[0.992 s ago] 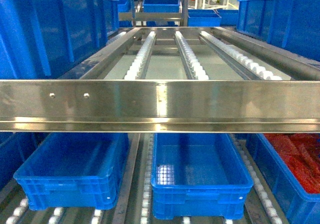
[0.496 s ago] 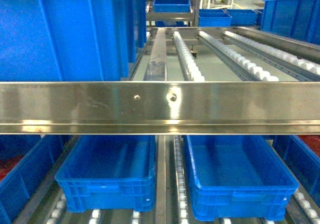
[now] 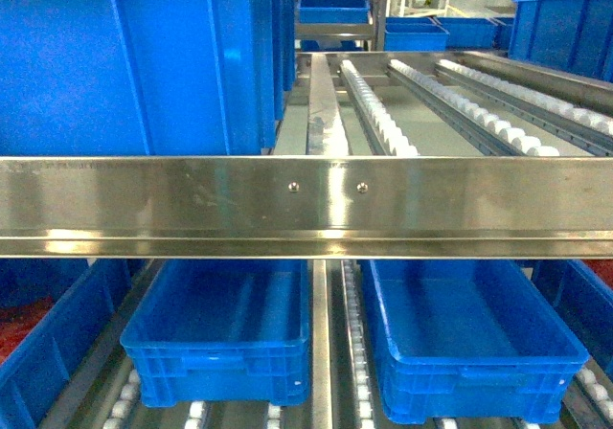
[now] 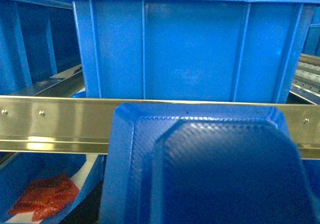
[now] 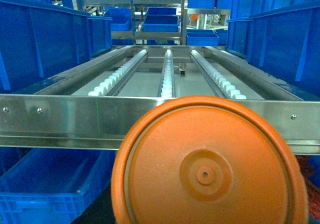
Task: Sort blue parts and orange caps into right shelf containers
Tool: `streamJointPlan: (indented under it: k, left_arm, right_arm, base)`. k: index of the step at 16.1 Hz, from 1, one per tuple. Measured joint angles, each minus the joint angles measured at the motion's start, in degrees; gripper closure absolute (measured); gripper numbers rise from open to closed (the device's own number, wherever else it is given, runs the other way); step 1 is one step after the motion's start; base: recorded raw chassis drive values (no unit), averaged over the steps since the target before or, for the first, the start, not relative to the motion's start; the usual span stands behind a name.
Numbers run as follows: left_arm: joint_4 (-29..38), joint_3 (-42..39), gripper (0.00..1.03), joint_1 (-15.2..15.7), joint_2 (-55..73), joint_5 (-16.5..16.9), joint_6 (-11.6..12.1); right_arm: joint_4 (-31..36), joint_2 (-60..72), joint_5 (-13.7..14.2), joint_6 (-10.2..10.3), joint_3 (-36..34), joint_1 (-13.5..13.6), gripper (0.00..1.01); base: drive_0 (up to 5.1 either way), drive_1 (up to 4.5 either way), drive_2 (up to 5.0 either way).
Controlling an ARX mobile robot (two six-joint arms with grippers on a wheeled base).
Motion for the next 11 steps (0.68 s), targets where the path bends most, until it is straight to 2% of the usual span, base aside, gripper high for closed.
streamJointPlan:
  k: [11]
  left_arm:
    - [0.09,0.0,0.6,0.0,0.0,0.02,0.02]
  right_arm:
    - [0.0,0.0,0.15,0.0,0.0,0.0,0.57]
  base:
    - [0.0,0.0,0.0]
